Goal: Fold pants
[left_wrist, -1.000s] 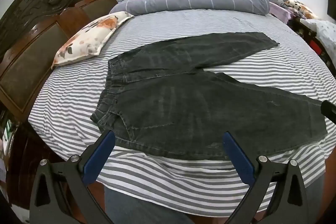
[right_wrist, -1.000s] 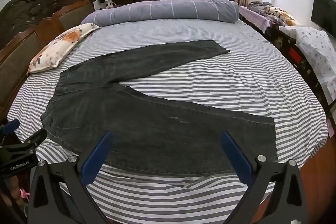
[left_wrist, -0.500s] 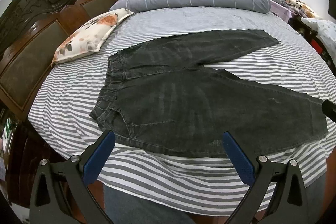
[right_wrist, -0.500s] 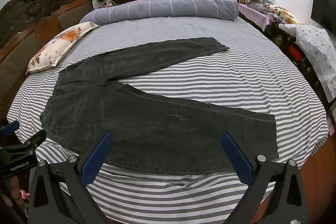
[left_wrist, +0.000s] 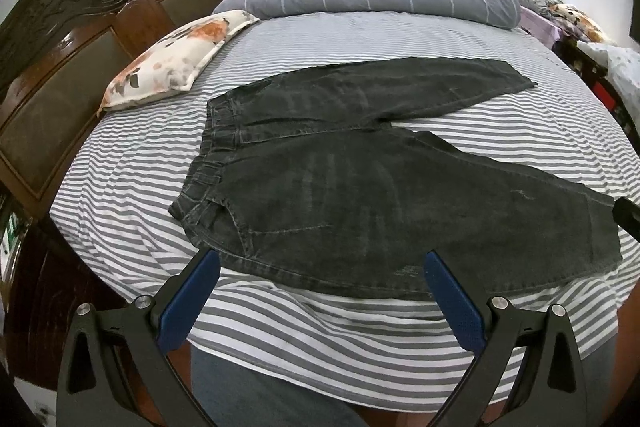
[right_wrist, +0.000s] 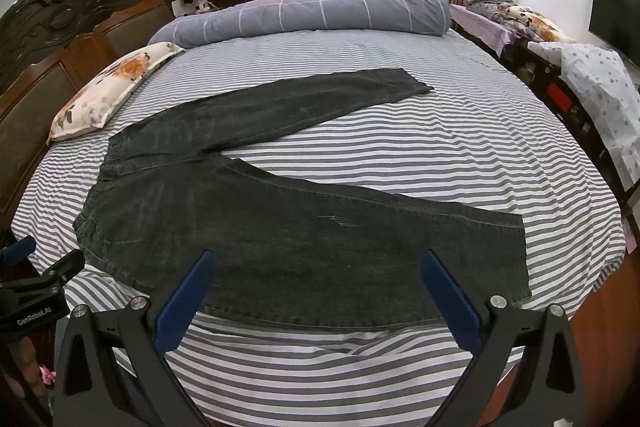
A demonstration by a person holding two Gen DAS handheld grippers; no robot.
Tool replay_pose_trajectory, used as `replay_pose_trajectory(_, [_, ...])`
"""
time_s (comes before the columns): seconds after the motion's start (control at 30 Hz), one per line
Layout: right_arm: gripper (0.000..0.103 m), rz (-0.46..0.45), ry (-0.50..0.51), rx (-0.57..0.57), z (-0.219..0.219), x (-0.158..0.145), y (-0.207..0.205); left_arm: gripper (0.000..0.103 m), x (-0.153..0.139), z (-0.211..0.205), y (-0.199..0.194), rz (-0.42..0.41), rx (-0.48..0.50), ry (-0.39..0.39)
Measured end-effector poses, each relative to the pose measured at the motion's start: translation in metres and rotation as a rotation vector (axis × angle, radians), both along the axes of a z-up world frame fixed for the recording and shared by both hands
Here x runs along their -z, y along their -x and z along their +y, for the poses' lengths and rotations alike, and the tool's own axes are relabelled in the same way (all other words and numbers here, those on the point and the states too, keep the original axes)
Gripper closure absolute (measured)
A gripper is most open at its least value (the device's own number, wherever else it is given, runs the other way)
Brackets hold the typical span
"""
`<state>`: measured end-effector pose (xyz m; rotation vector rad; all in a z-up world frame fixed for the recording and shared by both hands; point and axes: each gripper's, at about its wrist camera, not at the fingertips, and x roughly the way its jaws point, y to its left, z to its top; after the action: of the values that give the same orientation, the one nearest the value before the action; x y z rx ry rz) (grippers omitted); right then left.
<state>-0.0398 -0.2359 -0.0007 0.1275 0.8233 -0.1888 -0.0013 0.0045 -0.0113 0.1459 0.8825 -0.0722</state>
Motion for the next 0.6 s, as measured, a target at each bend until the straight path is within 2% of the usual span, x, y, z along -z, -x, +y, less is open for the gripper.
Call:
replay_pose_trajectory(0.2, [0.002, -0.002, 0.0, 0.001, -0.0022, 0.0003, -0.0003, 0.004, 0.0001, -0.001, 0.0006, 0.001, 0.004, -0.007])
replay_pose_trajectory(0.3, [0.002, 0.0, 0.0, 0.0, -0.0022, 0.0017, 0.0001, 0.004, 0.0009, -0.0033, 0.0014, -0.005, 0.014, -0.04])
replay_pose_trajectory(0.6, [0.002, 0.003, -0.003, -0.005, -0.006, 0.0037, 0.0005, 0.004, 0.0018, -0.0041, -0.0002, -0.002, 0.025, -0.043])
